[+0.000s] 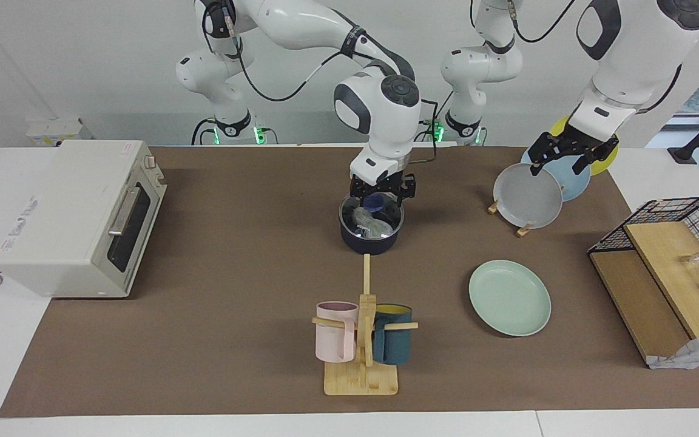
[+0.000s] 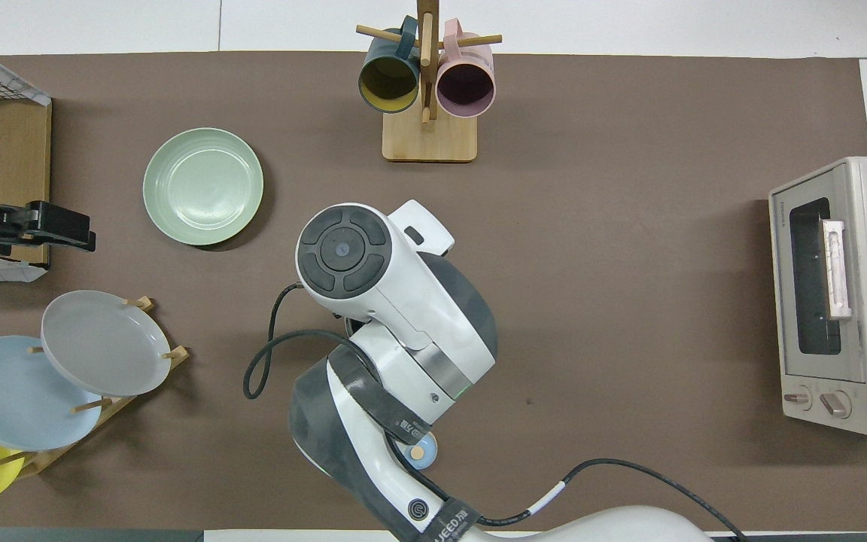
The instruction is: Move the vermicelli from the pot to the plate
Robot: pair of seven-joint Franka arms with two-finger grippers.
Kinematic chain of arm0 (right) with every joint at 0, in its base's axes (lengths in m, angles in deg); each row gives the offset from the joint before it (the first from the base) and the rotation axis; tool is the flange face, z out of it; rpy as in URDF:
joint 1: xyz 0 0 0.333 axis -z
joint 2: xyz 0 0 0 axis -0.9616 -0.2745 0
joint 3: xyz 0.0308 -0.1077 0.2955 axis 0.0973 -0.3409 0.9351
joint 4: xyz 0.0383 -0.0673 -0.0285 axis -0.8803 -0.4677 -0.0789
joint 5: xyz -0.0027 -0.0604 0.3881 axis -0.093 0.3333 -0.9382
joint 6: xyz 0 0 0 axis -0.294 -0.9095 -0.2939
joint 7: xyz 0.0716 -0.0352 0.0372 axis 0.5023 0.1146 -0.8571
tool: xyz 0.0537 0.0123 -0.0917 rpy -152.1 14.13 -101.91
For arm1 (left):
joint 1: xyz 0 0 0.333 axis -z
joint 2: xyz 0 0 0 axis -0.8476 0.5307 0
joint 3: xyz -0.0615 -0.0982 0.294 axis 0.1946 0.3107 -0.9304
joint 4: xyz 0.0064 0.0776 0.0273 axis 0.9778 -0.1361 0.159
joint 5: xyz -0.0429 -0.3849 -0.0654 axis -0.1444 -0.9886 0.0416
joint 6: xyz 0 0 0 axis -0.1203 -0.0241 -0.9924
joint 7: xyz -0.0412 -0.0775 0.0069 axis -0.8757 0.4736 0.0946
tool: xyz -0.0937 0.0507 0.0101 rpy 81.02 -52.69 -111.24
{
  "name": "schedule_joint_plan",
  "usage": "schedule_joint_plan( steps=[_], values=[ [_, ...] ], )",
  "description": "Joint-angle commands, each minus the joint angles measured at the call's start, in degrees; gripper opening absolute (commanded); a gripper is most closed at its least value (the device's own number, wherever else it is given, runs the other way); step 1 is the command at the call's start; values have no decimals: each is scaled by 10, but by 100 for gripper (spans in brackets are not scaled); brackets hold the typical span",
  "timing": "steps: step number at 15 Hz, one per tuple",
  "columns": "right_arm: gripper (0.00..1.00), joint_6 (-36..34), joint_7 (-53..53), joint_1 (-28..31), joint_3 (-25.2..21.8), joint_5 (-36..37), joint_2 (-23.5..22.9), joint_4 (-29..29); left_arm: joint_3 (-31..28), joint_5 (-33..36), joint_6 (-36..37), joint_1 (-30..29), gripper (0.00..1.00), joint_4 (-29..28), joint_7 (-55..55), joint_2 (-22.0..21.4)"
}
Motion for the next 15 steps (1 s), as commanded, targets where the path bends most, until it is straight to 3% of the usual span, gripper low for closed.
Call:
schedule_joint_plan(
  steps=[1, 7, 10, 13, 15],
  values=[
    [100, 23, 5, 2, 1, -8, 10, -34, 1, -7, -1, -6, 100, -14, -4, -15],
    [100, 27, -3, 2, 1, -9, 22, -62, 1, -7, -1, -6, 100, -14, -4, -15],
    [86, 25, -3, 2, 1, -9, 24, -65, 1, -7, -1, -6, 100, -14, -4, -15],
    [83, 24, -3, 2, 1, -9, 25, -67, 1, -7, -1, -6, 100, -14, -4, -15],
    [77, 22, -3, 2, 1, -9, 25, -67, 1, -7, 0, -6, 100, -14, -4, -15]
  ],
)
